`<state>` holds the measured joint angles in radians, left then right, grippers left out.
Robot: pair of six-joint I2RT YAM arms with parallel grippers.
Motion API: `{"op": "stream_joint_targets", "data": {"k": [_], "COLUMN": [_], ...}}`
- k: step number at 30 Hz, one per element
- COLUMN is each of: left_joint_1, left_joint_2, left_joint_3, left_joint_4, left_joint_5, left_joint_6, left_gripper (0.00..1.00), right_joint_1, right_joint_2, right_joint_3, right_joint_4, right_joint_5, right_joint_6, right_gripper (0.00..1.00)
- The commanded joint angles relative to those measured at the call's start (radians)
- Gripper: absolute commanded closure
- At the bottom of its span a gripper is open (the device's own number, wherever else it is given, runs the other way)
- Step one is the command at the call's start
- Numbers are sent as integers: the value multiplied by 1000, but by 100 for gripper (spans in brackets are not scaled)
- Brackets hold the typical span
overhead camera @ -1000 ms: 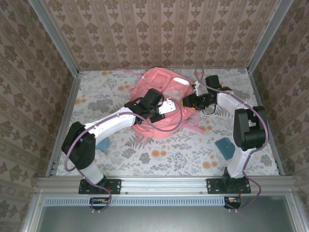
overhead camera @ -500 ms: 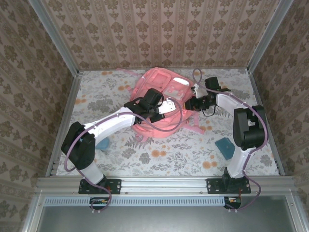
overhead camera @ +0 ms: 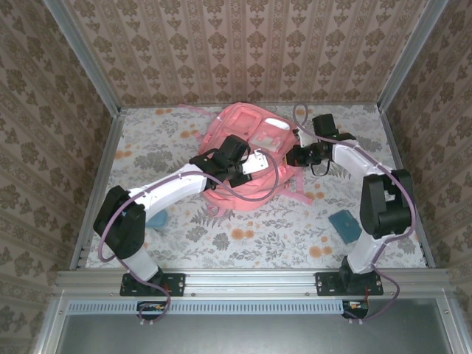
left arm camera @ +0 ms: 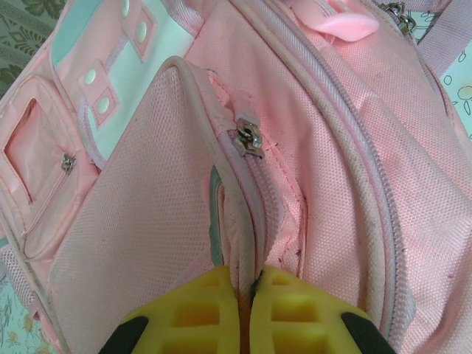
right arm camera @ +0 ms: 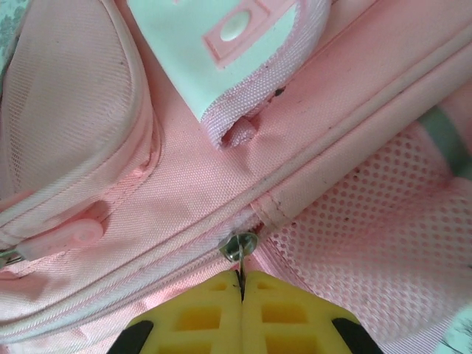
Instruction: Pack books, pencil case, and school supplies into a backpack
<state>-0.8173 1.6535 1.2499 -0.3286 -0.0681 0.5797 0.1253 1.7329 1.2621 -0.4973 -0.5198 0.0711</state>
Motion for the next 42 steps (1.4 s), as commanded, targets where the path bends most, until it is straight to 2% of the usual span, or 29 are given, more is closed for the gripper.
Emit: {"op": "stream_joint_targets", "data": {"k": [1, 3, 9, 11, 12, 14, 17, 22, 27, 37, 42], "left_joint_1": [18, 17, 17, 17, 17, 17, 19, 30, 64, 94, 98], "left_joint_2": [-33, -32, -31, -28, -27, -29, -40, -78, -133, -176, -178], "left_joint_3": [-4, -3, -8, -10, -11, -12, -19, -49, -92, -129, -129], "left_joint_4": [25, 31, 70, 78, 79, 77, 75, 76, 69, 69, 68], "left_joint_5": [-44, -38, -16, -16, -16, -15, -19, -40, -31, -13, -2], "left_joint_6": [-2, -10, -57, -58, -60, -57, -49, -42, -41, -54, -54], "left_gripper": [100, 100, 100, 100, 100, 100, 100, 100, 100, 100, 100], "right_joint_1": [-7, 1, 73, 90, 91, 81, 76, 73, 73, 95, 95], "right_joint_2": [-70, -77, -106, -125, -132, -125, -77, -1, 45, 93, 125], "right_joint_3": [30, 39, 17, -18, -31, -33, 13, 59, 85, 119, 127], "right_joint_4": [-106, -123, -130, -102, -89, -87, -127, -146, -144, -140, -135], "right_joint_5": [132, 123, -24, -8, 19, 95, 170, 180, 94, -86, -39], "right_joint_6": [-34, -29, 21, 55, 77, 108, 97, -8, -144, -247, -254], "right_gripper": [100, 100, 100, 100, 98, 83, 69, 60, 52, 56, 57]}}
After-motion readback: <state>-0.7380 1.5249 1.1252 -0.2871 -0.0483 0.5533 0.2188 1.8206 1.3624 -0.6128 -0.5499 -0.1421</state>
